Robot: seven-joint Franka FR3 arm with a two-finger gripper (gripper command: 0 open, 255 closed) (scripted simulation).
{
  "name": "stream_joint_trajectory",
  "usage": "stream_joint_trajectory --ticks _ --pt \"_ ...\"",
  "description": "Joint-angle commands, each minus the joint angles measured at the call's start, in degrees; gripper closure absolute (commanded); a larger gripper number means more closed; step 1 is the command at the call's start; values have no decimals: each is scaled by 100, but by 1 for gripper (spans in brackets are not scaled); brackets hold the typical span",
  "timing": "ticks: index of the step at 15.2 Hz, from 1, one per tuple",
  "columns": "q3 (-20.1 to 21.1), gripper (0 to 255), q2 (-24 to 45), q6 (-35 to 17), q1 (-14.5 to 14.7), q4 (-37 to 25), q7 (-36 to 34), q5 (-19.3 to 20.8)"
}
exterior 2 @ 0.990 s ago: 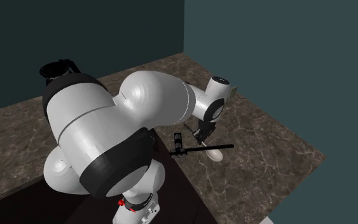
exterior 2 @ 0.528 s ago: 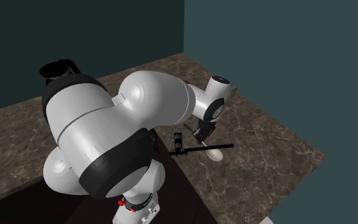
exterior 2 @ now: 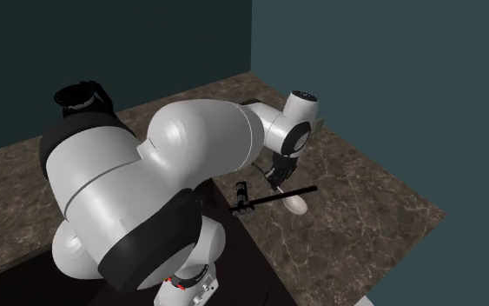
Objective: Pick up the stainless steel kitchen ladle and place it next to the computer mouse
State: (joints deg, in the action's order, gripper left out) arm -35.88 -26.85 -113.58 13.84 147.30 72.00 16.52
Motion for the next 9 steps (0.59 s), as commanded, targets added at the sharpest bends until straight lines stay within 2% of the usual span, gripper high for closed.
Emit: stream_joint_trajectory --ticks 1,9 --pt "71 255 -131 205 -24 -74 -29 7" --pt "279 255 -410 904 -43 -498 -69 -50"
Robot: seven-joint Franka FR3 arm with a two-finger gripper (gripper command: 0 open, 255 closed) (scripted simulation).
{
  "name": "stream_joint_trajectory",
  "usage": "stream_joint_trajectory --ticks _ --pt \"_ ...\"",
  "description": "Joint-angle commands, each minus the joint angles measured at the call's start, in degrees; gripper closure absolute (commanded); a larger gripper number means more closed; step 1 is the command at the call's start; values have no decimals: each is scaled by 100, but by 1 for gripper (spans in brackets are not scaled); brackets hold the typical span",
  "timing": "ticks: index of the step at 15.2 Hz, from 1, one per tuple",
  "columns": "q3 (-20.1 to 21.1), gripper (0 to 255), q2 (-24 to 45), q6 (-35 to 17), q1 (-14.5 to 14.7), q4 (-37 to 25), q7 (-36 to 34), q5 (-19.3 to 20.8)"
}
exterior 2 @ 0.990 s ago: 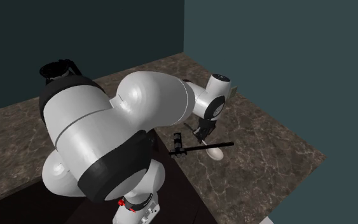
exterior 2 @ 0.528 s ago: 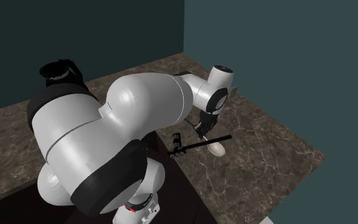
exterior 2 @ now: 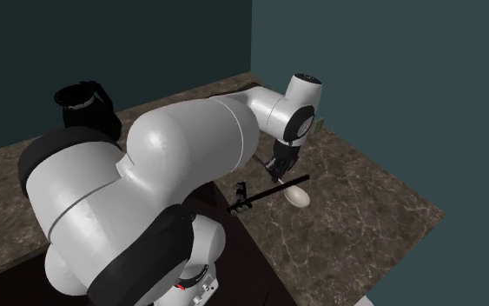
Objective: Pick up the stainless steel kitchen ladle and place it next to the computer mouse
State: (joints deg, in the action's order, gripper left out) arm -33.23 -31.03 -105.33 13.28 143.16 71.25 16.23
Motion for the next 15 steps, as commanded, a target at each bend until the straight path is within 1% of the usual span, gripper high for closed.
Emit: stream_joint_trajectory --ticks 1,3,7,11,15 --pt "38 255 -18 163 13 -142 4 -30" --pt "81 255 -63 317 14 -252 -1 -48" --pt "592 255 -426 362 154 131 -600 -272" --pt "1091 255 -675 367 370 416 -1184 -587" --pt "1580 255 -798 324 652 597 -1758 -964"
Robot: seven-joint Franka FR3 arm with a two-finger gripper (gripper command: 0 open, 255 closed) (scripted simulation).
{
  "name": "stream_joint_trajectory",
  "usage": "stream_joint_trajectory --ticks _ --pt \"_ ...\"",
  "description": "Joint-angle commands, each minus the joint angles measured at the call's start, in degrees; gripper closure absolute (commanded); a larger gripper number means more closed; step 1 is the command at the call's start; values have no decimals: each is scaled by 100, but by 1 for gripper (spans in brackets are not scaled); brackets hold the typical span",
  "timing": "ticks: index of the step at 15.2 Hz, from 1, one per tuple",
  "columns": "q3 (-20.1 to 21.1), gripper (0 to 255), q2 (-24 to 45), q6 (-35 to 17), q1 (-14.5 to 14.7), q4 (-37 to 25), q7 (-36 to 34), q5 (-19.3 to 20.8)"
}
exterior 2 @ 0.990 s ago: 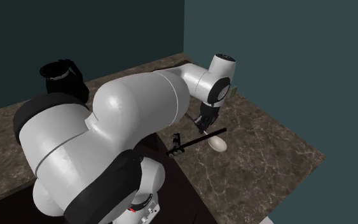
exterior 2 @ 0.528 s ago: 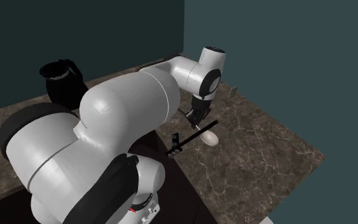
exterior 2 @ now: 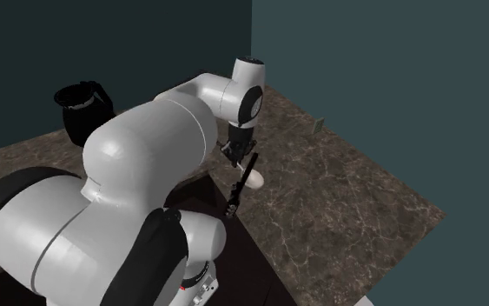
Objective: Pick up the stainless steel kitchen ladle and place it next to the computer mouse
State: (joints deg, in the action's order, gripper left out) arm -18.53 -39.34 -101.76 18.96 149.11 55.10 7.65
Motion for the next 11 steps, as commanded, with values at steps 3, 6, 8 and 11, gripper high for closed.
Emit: stream_joint_trajectory --ticks 3,6,8,11 --pt "471 255 30 -98 324 65 -565 -412" --pt "822 255 105 -190 580 64 -977 -722" --pt "1050 255 197 -264 753 28 -1247 -925" --pt "1381 255 396 -391 1006 -80 -1640 -1216"
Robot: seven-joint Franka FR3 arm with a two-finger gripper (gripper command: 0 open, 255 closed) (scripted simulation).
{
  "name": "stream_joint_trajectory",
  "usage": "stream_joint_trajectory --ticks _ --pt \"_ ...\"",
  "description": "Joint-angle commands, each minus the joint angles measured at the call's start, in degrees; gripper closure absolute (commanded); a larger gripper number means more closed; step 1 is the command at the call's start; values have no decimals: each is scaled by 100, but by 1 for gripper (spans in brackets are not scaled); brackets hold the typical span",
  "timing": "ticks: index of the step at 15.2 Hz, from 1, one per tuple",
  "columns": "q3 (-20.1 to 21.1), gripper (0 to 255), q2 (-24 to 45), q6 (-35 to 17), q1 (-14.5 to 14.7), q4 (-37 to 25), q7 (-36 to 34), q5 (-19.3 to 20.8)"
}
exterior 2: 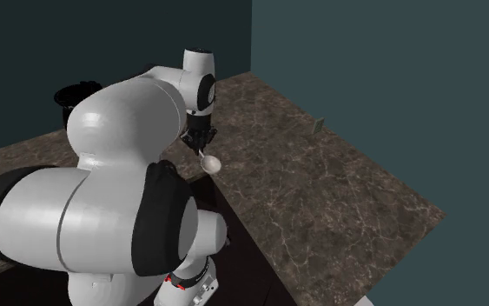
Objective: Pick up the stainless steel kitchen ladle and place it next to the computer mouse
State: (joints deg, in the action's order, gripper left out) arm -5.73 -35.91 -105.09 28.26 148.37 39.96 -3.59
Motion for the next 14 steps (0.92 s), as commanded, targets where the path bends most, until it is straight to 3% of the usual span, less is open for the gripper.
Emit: stream_joint_trajectory --ticks 1,10,14 --pt "210 255 134 -103 156 -56 -254 -184" --pt "1091 255 1099 -494 749 -787 -1323 -802" --pt "1108 255 1207 -825 757 -562 -1277 -830"
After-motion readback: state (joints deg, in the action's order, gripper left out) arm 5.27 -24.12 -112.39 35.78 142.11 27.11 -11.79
